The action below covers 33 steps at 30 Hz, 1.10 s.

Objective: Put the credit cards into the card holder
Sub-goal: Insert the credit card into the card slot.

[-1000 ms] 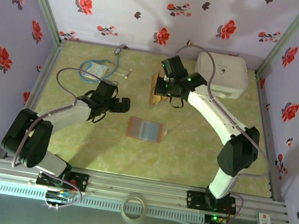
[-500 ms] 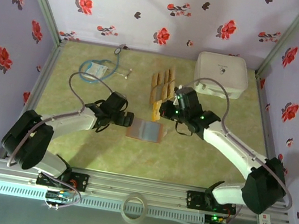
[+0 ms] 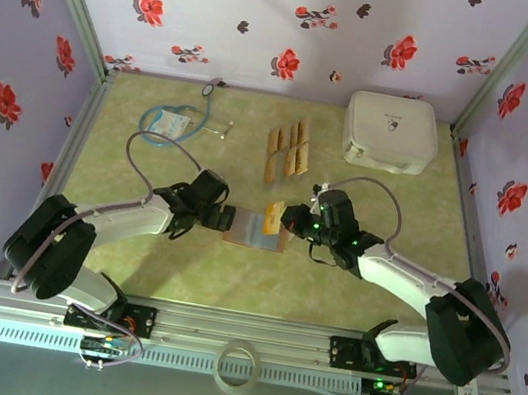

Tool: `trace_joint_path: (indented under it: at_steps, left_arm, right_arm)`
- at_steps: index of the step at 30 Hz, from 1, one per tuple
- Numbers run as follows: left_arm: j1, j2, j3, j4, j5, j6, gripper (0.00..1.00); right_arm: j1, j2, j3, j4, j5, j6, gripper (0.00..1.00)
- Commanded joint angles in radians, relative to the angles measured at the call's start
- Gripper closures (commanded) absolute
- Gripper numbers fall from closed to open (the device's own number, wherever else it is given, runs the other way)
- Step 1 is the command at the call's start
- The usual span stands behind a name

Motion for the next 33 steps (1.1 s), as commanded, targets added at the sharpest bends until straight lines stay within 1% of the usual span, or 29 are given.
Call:
trace_joint_path:
  at_steps: [1, 8, 13, 23, 33]
  left_arm:
    - [-0.011, -0.015, -0.018, -0.008, -0.032, 0.009, 0.0]
    - [-0.03, 0.019, -0.013, 0.012, -0.038, 0.024, 0.0]
    - [-0.045, 0.049, -0.011, 0.026, -0.042, 0.033, 0.0]
    - [-0.074, 0.06, -0.023, 0.067, -0.048, 0.033, 0.0]
    - [-0.08, 0.082, -0.032, 0.056, -0.076, 0.02, 0.0]
  right_arm:
    - [-0.006, -0.021, -0.046, 0.143, -0.017, 0.05, 1.0]
    - [-0.006, -0.048, -0.119, 0.194, 0.011, 0.052, 1.0]
    - [-0.006, -0.038, -0.145, 0.235, 0.006, 0.057, 1.0]
    - [-0.005, 0.04, -0.155, 0.322, -0.016, 0.072, 1.0]
    - [-0.005, 0.118, -0.171, 0.423, -0.024, 0.101, 1.0]
